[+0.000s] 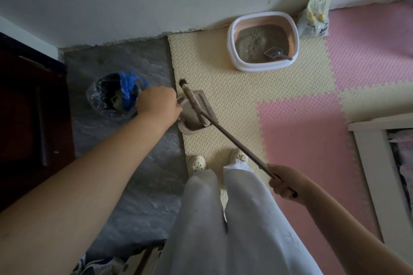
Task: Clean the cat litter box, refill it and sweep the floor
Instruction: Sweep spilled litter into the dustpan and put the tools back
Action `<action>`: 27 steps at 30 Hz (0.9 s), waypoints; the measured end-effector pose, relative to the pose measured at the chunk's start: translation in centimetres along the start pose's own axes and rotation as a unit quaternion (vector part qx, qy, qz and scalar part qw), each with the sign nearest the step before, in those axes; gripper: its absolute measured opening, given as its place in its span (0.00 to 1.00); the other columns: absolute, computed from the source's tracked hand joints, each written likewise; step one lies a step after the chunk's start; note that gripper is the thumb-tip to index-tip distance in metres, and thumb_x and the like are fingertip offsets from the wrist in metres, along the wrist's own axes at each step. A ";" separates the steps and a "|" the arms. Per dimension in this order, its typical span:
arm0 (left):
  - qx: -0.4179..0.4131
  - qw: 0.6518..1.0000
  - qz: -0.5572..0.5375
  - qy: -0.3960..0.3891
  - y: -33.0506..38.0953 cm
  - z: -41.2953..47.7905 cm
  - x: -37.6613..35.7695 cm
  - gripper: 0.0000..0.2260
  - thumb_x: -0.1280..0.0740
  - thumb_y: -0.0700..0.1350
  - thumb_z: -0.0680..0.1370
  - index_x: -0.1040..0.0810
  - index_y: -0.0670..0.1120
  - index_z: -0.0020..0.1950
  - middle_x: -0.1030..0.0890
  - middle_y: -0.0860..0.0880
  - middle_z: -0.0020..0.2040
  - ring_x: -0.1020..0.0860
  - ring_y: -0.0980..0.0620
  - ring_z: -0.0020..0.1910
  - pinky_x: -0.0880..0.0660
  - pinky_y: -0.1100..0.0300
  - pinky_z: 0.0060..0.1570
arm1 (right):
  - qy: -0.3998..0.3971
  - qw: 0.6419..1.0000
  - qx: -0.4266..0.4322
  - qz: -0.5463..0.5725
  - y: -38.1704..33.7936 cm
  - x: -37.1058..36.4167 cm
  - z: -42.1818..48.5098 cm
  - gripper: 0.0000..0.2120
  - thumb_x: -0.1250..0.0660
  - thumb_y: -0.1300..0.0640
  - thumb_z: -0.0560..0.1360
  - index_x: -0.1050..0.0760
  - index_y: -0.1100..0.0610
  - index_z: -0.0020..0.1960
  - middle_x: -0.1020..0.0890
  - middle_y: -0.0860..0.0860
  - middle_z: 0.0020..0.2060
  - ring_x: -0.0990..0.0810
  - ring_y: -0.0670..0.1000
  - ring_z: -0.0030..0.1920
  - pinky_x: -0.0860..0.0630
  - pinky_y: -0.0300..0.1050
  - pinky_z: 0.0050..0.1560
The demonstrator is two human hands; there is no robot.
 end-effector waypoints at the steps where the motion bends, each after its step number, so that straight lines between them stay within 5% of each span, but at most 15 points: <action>1: 0.003 1.000 0.005 -0.021 -0.4 -0.2 0.0 0.16 0.37 0.56 0.77 0.23 0.43 0.46 0.24 0.46 0.39 0.24 0.46 0.39 0.34 0.58 0.31 | 0.012 1.000 0.012 -0.020 0.4 0.3 -0.5 0.13 0.47 0.56 0.81 0.39 0.53 0.37 0.39 0.47 0.22 0.45 0.42 0.18 0.49 0.29 0.15; 6: 0.023 0.997 -0.043 -0.061 -4.2 -1.2 -0.6 0.18 0.39 0.52 0.79 0.31 0.45 0.33 0.31 0.48 0.30 0.30 0.50 0.30 0.36 0.59 0.28 | 0.060 0.998 0.024 -0.011 0.8 0.6 -2.1 0.15 0.46 0.55 0.81 0.40 0.54 0.36 0.38 0.48 0.22 0.44 0.42 0.17 0.47 0.29 0.15; 11: 0.032 0.996 -0.076 -0.024 -8.1 -4.0 0.3 0.17 0.38 0.52 0.79 0.31 0.45 0.33 0.30 0.49 0.30 0.27 0.48 0.32 0.33 0.58 0.31 | 0.090 0.995 0.030 0.019 0.2 0.6 -2.9 0.16 0.47 0.53 0.82 0.40 0.55 0.36 0.38 0.48 0.20 0.42 0.42 0.14 0.46 0.29 0.13; 16: 0.063 0.994 -0.094 0.011 -11.0 -7.6 0.4 0.16 0.37 0.52 0.77 0.29 0.46 0.32 0.27 0.50 0.30 0.25 0.50 0.31 0.32 0.59 0.30 | 0.063 0.995 0.030 0.077 -1.9 0.0 -4.4 0.13 0.48 0.53 0.82 0.38 0.55 0.40 0.39 0.48 0.19 0.42 0.41 0.13 0.47 0.28 0.12; 27: 0.153 0.983 -0.084 0.059 -12.4 -13.5 3.7 0.14 0.36 0.52 0.76 0.24 0.47 0.33 0.26 0.51 0.29 0.28 0.50 0.29 0.42 0.61 0.26 | -0.003 0.998 0.069 0.001 -8.7 -5.3 -7.3 0.11 0.48 0.55 0.82 0.36 0.55 0.42 0.37 0.48 0.17 0.40 0.41 0.13 0.46 0.29 0.10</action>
Point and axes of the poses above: each hand's wrist, its own z-axis towards the middle knuckle, its own x-axis out of the back of the hand, y = z × x, the point moved 2 cm from there along z, towards the middle knuckle
